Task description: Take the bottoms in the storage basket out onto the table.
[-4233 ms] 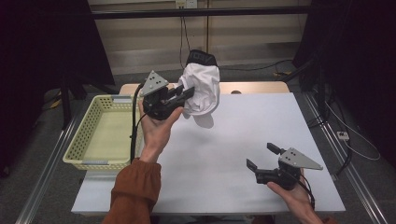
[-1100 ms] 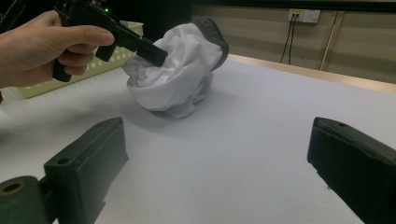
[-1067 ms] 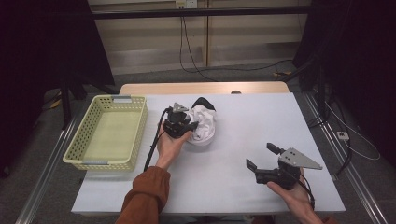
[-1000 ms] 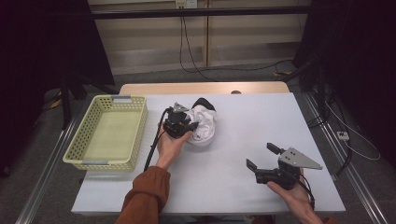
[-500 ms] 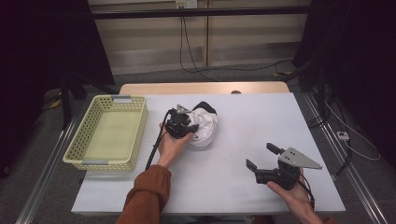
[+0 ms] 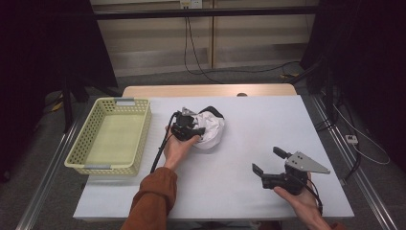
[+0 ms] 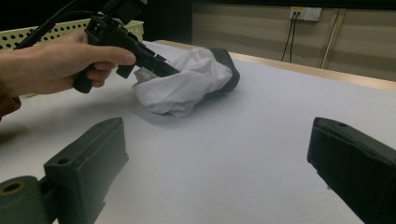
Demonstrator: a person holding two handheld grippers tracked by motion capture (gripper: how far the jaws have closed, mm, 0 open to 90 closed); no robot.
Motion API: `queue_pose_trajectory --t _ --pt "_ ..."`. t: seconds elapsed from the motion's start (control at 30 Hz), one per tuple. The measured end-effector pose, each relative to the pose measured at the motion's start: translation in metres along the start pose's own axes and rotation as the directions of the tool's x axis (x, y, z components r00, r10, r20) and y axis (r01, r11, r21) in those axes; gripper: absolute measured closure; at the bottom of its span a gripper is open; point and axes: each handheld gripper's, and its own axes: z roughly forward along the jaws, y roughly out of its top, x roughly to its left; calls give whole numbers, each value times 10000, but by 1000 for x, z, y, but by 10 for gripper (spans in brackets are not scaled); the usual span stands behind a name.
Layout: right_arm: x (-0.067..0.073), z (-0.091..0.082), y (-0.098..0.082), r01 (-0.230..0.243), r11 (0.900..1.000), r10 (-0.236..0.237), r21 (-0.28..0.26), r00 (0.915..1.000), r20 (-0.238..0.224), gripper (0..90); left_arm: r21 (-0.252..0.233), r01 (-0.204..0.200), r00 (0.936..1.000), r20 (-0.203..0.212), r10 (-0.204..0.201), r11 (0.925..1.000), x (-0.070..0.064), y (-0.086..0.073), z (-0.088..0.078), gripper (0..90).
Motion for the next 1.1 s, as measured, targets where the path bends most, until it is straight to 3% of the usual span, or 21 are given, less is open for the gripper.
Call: queue_pose_trajectory --t 0.07,0.27,0.4,0.57,0.93,1.1 --pt "0 0 0 -8 10000 8 10 10000 3 44 139 129 9999 -26 -129 9998 0 2 2 576" --pt "1 0 0 68 10000 -68 49 10000 -39 44 280 384 9979 501 -398 9989 10 1 5 498" --pt "0 0 0 22 10000 -22 32 10000 -11 44 236 377 9990 230 -383 9990 7 1 5 462" --pt "0 0 0 27 10000 -26 27 10000 -22 45 316 641 9953 713 -662 9974 6 2 4 356" --pt "-1 0 0 5 10000 -5 14 10000 9 45 157 239 9989 388 -245 9996 -1 3 4 170" --pt "-1 0 0 -28 10000 28 20 10000 -26 46 59 366 9971 663 -369 9993 -2 4 2 71"
